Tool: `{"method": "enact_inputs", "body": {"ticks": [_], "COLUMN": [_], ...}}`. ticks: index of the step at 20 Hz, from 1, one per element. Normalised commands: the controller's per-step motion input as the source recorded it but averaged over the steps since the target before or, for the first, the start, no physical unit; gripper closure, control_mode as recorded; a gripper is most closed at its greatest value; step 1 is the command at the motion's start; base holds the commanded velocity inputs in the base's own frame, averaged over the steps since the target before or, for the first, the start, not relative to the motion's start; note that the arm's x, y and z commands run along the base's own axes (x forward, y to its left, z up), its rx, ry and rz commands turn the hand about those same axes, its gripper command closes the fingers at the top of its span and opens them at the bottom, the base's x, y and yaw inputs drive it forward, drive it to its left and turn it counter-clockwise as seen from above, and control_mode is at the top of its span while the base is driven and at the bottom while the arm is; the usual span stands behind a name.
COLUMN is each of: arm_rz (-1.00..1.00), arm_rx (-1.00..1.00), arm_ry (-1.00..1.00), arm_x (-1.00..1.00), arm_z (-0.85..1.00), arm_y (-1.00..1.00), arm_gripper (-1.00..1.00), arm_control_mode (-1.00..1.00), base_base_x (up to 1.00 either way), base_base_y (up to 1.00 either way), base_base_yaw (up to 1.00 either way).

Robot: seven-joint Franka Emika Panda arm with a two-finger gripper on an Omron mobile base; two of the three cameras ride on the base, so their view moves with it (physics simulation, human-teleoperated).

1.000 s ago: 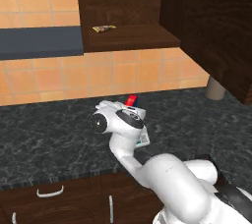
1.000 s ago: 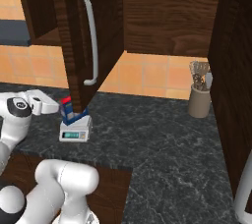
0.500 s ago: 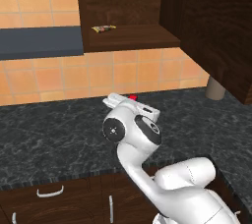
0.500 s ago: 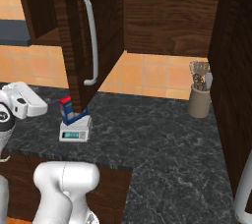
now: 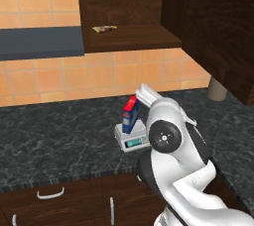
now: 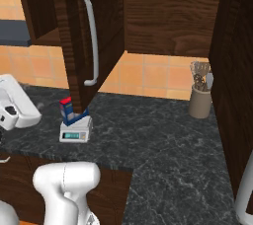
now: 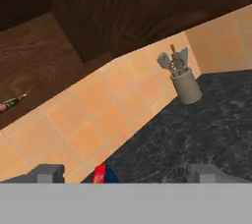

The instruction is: Pick the boxed food and place it on the digital scale for weighing, and close the cabinet.

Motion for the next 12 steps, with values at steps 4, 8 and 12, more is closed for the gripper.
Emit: {"method": "enact_inputs", "body": {"ticks": [4,8,12], "arm_rz": [0.0,0.01,0.1], "arm_rx": [0.26,0.25,0.44], "arm_ry": [0.0,-0.22,-0.62], "arm_x": [-0.97,-0.86,-0.96], "arm_z": [0.31,-0.01,-0.36], "arm_y": [-0.76,-0.96,-0.9], "arm_gripper": [-1.0,-1.0,-1.0], "arm_control_mode": [-1.0,-1.0,-1.0], "base_base_x": [0.0,0.0,0.0], "base_base_y": [0.0,0.0,0.0], "base_base_yaw": [0.0,0.0,0.0]}}
